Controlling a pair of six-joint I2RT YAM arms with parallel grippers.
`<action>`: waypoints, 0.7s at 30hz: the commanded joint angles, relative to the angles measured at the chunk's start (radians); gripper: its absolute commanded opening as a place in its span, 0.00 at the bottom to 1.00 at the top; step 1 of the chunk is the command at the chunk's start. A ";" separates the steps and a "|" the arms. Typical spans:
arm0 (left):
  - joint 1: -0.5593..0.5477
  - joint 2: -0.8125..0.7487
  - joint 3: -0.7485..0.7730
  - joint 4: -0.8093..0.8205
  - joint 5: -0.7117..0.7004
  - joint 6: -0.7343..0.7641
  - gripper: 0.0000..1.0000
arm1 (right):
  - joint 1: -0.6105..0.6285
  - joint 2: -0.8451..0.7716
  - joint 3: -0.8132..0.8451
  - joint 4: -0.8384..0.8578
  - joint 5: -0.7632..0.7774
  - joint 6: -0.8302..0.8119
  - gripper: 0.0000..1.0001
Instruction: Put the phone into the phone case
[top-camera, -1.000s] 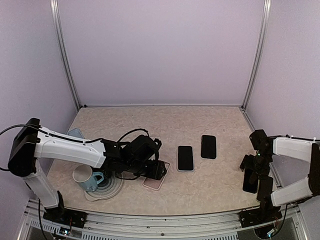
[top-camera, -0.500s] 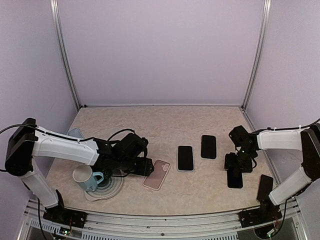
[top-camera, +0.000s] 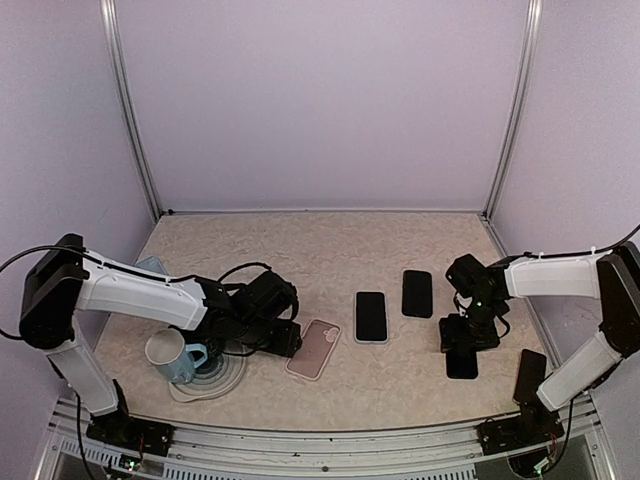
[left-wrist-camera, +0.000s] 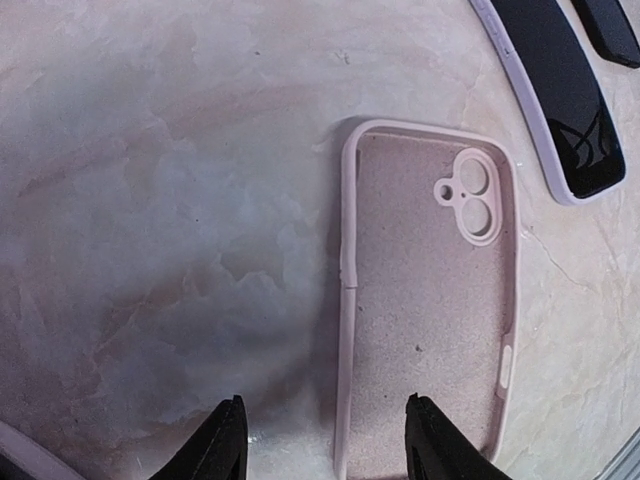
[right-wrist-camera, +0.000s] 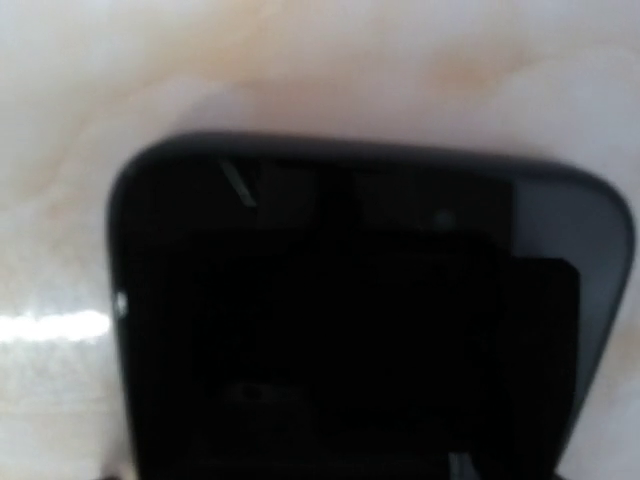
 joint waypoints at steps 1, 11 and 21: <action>0.010 0.053 0.042 -0.057 -0.021 0.030 0.53 | 0.016 0.076 -0.044 -0.036 -0.109 -0.004 0.81; 0.026 0.085 0.132 -0.153 -0.102 0.061 0.50 | 0.021 -0.006 -0.031 -0.019 -0.153 -0.049 0.53; -0.019 0.201 0.128 -0.173 -0.034 0.058 0.37 | 0.029 -0.144 0.061 -0.050 -0.122 -0.040 0.47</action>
